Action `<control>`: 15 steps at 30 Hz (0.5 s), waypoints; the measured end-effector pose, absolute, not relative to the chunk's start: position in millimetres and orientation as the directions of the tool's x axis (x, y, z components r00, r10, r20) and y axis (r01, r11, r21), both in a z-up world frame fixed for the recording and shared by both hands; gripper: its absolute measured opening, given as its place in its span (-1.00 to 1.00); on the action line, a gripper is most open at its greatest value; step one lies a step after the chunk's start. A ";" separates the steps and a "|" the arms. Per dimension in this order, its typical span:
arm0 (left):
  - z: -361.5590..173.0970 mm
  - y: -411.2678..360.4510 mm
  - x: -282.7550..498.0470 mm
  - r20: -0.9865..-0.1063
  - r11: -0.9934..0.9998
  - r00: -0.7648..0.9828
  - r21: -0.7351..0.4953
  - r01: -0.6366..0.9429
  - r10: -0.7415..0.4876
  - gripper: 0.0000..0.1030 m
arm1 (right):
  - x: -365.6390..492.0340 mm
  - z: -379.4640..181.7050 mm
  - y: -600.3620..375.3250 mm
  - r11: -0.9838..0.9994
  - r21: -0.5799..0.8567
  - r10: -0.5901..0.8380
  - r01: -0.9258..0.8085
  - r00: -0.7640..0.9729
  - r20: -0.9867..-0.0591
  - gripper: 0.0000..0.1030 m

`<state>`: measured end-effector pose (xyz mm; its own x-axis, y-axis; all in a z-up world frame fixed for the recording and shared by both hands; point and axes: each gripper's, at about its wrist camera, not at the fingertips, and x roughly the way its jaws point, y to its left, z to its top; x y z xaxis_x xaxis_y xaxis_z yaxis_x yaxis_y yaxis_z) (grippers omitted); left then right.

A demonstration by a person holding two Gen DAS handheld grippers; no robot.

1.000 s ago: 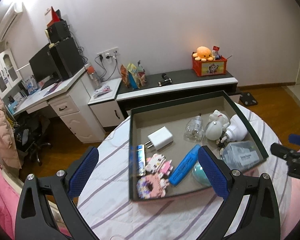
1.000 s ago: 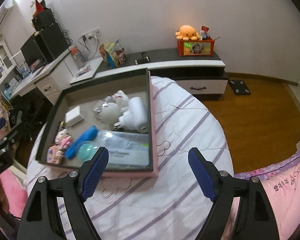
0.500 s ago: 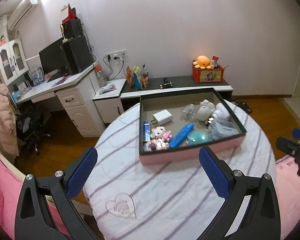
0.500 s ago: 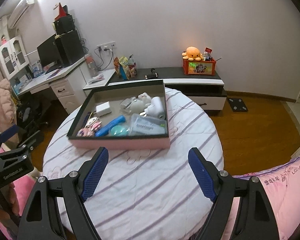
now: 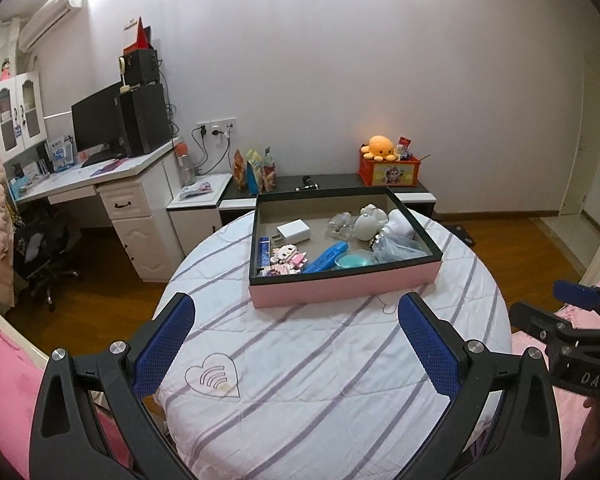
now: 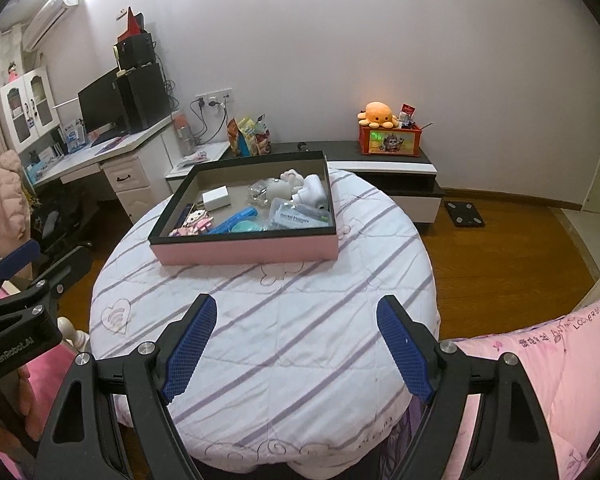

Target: Organize rigid objects

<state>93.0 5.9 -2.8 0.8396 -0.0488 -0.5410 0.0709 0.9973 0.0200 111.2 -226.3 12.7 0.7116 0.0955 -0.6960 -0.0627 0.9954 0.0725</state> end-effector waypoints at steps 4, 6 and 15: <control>-4.3 6.0 87.9 -0.542 0.998 0.839 0.020 0.068 -0.046 0.99 | 107.2 10.3 -223.4 0.995 0.066 0.097 -0.070 0.708 -0.699 0.63; -4.0 5.4 85.8 -0.532 0.997 0.845 0.023 0.070 -0.047 0.99 | 106.4 11.1 -223.1 0.996 0.063 0.094 -0.069 0.712 -0.696 0.63; 5.4 -5.1 64.8 -0.434 0.995 0.899 0.057 0.087 -0.054 0.99 | 89.5 22.4 -228.5 0.996 0.070 0.083 -0.050 0.783 -0.616 0.63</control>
